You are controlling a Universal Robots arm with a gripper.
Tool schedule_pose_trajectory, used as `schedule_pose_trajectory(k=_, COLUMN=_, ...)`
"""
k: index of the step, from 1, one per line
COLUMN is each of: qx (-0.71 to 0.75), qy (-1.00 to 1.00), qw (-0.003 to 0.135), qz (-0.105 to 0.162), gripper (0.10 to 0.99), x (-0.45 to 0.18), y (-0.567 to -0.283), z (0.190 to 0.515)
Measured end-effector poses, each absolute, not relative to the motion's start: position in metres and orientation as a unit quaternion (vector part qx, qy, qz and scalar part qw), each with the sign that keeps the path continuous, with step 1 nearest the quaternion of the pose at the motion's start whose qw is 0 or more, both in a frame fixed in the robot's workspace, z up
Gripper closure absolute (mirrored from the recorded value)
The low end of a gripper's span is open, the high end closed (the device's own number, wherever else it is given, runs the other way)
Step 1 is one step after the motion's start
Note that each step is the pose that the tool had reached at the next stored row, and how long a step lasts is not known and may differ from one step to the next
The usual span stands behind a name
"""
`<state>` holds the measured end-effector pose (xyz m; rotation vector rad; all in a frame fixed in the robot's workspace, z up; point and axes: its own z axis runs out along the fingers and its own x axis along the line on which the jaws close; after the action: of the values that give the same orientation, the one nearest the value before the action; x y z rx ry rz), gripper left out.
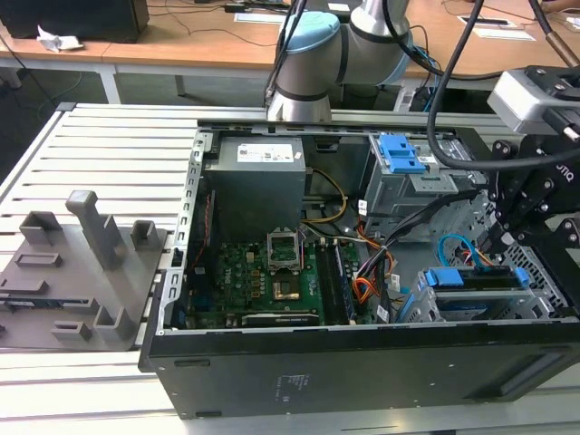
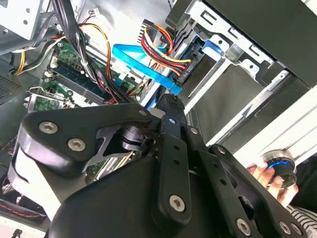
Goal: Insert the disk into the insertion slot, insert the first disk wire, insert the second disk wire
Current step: 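Insert the second disk wire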
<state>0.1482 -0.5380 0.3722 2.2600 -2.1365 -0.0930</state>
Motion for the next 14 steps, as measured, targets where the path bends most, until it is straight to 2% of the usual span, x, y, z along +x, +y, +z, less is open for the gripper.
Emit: schedule_pose_trajectory(k=14, qx=0.726, qy=-0.687, qw=0.013, qz=-0.028, gripper=0.98, x=0.132, y=-0.538, z=0.381)
